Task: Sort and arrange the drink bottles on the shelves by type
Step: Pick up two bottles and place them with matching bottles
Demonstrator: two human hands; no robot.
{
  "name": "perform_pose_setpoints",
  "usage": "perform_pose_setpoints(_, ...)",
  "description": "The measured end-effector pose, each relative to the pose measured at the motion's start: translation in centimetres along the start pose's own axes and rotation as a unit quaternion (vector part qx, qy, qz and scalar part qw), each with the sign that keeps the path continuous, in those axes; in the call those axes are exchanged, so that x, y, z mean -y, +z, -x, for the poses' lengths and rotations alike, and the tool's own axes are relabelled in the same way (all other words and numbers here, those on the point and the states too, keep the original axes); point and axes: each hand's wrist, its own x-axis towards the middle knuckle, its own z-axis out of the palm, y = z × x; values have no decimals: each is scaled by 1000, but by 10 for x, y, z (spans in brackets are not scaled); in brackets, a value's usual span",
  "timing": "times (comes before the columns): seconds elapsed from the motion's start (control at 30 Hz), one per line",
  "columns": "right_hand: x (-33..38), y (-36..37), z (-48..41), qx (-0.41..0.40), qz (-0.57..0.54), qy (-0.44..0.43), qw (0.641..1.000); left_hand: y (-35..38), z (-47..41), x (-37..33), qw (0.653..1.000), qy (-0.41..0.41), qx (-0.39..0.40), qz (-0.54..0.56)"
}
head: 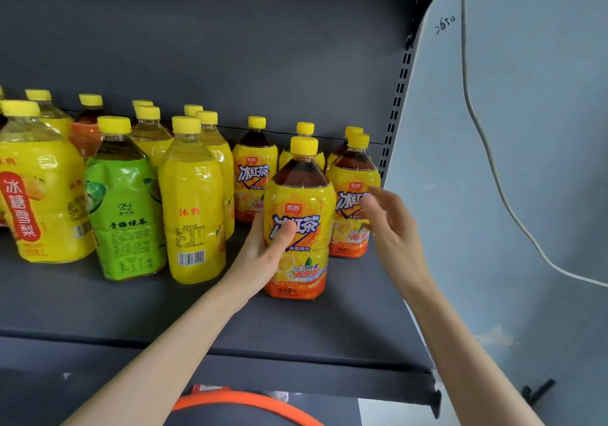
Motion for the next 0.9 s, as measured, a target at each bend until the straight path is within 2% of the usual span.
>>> perform_pose_setpoints(0.1,7,-3,12,89,-1,-4,996,11,-2,3,999,14,47,2)
perform_pose_setpoints(0.33,5,-24,10,33,33,-19,999,38,-19,5,988,6,148,-38)
perform_pose_setpoints(0.47,0,-34,4,25,50,-13,998,33,-28,18,972,30,147,-183)
perform_pose_setpoints(0.53,1,-33,4,22,57,-17,998,27,-31,25,962,27,161,-219)
perform_pose_setpoints(0.73,1,-29,0,11,65,-27,997,22,-41,29,962,34,186,-199)
perform_pose_setpoints(0.9,-2,-27,-3,-9,86,-43,995,24,-42,29,966,3,206,-153)
